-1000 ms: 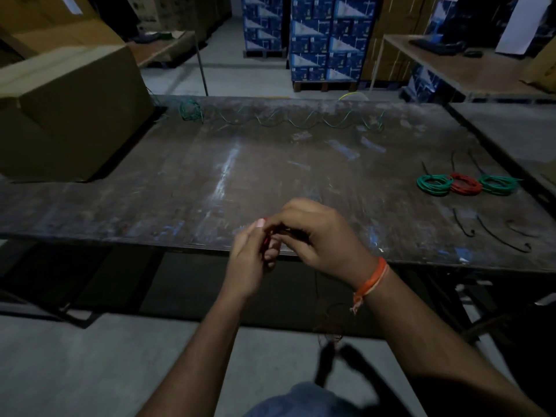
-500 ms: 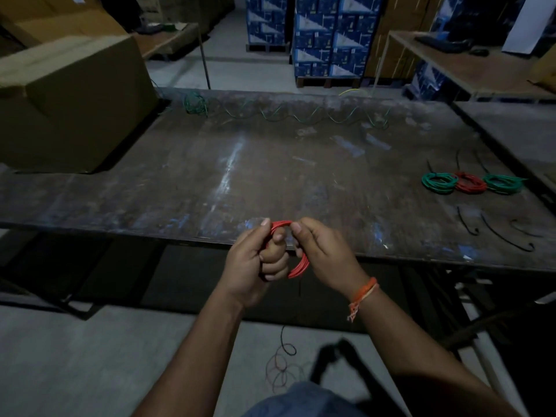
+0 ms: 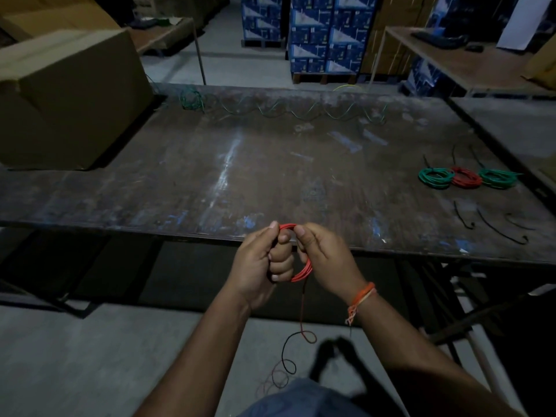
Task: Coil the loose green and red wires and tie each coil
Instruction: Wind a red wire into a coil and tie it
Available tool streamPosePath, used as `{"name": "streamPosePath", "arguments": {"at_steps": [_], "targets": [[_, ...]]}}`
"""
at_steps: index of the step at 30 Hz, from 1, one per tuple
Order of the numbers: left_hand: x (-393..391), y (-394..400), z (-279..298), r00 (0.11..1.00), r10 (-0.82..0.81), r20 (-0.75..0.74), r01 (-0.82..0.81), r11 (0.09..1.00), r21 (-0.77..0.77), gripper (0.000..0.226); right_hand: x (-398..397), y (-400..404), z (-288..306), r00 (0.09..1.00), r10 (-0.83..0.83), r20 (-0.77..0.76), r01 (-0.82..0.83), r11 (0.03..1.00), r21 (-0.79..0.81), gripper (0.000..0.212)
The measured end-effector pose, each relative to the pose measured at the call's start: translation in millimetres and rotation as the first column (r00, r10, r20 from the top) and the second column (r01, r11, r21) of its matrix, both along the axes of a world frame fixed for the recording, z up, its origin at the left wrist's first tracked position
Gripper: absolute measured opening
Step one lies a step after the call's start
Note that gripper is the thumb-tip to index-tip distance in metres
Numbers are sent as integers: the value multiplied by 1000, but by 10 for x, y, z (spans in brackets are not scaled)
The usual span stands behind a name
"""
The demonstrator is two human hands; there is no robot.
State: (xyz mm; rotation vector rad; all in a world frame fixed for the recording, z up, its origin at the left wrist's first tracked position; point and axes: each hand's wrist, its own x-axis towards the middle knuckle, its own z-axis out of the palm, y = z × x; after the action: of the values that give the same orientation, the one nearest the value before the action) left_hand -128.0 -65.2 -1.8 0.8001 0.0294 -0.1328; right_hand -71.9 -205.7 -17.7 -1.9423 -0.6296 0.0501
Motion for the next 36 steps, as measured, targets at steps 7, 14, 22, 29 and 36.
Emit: {"name": "streamPosePath", "arguments": {"at_steps": [7, 14, 22, 29, 36], "targets": [[101, 124, 17, 984, 123, -131, -152, 957, -245, 29, -89, -210, -75, 966, 93, -242, -72, 993, 94, 32], [68, 417, -64, 935, 298, -193, -349, 874, -337, 35, -137, -584, -372, 971, -49, -236, 84, 986, 141, 21], [81, 426, -107, 922, 350, -168, -385, 879, -281, 33, -219, -562, -116, 979, -103, 177, 101, 995, 18, 14], [57, 275, -36, 860, 510, -19, -507, 858, 79, 33, -386, -246, 153, 900, 117, 420, -37, 980, -194, 13], [-69, 201, -47, 863, 415, 288, -503, 643, 578, 41, -442, 80, 532, 788, 305, 535, -154, 939, -308, 16]]}}
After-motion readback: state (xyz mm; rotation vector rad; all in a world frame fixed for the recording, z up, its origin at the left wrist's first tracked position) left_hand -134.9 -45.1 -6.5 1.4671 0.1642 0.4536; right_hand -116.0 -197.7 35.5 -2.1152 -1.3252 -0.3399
